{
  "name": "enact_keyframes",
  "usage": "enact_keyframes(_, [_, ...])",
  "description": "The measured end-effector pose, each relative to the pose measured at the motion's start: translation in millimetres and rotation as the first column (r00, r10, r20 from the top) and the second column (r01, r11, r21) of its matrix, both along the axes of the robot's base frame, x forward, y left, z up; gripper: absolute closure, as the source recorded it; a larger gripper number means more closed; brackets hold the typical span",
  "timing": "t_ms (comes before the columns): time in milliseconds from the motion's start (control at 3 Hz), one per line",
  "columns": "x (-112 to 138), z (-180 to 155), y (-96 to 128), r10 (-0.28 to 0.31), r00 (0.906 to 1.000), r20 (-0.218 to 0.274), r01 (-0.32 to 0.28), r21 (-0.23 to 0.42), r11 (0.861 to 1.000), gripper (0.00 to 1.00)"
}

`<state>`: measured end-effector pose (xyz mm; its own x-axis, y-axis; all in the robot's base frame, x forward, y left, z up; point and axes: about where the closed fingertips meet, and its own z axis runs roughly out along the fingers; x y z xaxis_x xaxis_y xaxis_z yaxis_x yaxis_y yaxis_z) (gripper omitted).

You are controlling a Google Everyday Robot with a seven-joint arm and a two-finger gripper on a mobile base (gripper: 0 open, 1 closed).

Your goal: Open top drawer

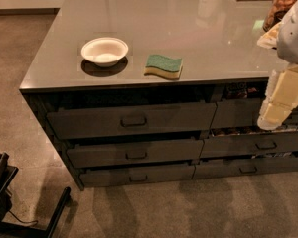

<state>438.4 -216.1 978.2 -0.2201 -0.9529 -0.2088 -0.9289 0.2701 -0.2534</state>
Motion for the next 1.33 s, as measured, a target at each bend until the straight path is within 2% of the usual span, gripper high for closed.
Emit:
enact_keyframes(333, [0, 0, 0, 0.0, 1.0, 0.0, 0.0, 0.0, 1.0, 0.0])
enact_keyframes(667, [6, -20, 9, 0.025, 0.9997, 0.007, -0.025, 0.033, 0.999, 0.0])
enact_keyframes(1333, [42, -107, 42, 0.082, 0.9963, 0.025, -0.085, 0.156, 0.984, 0.0])
